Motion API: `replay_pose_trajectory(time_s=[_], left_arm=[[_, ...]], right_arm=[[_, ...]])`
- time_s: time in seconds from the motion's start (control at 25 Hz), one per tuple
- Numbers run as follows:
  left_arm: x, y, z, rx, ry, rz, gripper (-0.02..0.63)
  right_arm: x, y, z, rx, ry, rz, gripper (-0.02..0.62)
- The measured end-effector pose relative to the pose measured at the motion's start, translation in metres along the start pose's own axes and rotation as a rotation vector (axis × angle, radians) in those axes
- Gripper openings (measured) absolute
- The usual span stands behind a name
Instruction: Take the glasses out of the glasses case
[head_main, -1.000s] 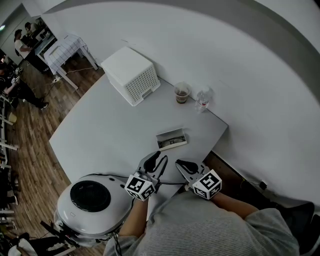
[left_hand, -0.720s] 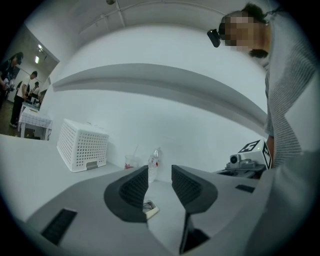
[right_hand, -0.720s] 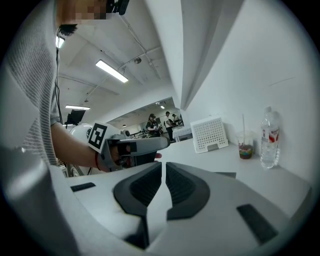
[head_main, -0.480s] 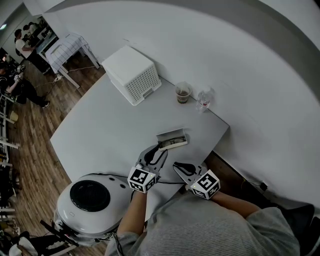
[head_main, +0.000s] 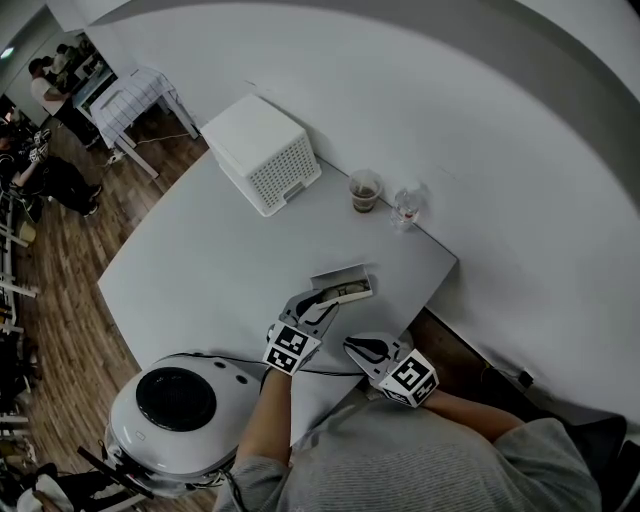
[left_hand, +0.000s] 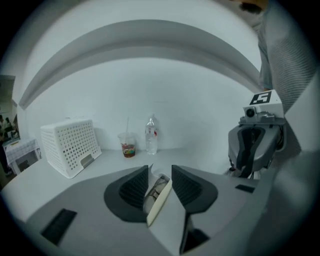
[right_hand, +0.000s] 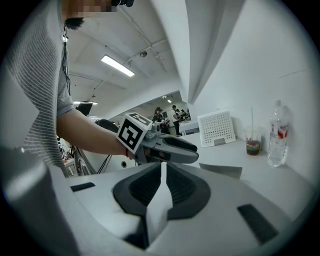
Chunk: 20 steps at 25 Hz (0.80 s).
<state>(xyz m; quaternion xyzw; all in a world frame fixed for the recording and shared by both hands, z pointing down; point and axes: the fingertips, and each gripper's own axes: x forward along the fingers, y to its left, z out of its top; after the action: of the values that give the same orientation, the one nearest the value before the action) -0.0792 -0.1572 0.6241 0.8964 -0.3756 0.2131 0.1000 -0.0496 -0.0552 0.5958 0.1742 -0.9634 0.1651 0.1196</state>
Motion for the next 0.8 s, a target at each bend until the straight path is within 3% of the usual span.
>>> replay_pose_trajectory(time_s=[0.2,0.8], left_arm=[[0.018,0.003,-0.015,0.056,0.102,-0.052,0.133],[0.055,0.019,-0.06,0.167,0.343,-0.087,0.133]], right_arm=[[0.001,0.003,-0.007,-0.016,0.024,0.023,0.021],[0.011,-0.007,-0.017,-0.026,0.032,0.013,0.021]])
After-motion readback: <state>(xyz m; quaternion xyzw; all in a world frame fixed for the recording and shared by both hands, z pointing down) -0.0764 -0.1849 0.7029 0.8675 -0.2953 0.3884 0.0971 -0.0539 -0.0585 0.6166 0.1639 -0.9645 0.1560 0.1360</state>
